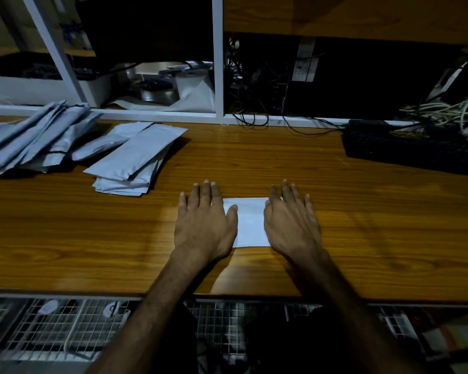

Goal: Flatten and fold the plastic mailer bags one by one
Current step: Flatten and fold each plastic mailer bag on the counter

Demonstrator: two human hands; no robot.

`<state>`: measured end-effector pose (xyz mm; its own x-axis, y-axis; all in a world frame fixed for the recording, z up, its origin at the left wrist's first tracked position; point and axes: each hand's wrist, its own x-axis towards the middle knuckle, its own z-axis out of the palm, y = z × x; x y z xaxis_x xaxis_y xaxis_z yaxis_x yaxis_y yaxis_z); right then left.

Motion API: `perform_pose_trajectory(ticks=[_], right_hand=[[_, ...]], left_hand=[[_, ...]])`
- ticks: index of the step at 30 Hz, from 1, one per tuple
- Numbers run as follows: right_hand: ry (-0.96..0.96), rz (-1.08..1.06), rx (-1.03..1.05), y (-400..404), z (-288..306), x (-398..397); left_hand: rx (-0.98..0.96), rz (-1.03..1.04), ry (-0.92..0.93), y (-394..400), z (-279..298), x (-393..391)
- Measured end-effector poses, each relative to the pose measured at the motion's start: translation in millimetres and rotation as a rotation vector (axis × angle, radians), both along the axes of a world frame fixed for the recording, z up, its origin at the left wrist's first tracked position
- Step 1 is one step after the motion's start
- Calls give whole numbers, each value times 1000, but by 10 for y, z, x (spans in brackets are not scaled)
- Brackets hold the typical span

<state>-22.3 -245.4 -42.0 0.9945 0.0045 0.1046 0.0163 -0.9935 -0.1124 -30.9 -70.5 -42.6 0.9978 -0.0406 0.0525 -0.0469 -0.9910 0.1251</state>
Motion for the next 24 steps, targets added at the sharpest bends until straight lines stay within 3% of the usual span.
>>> perform_pose_trajectory(ticks=[24], right_hand=[[-23, -126, 25, -562, 18, -116]], left_hand=[[61, 28, -48, 569, 103, -198]])
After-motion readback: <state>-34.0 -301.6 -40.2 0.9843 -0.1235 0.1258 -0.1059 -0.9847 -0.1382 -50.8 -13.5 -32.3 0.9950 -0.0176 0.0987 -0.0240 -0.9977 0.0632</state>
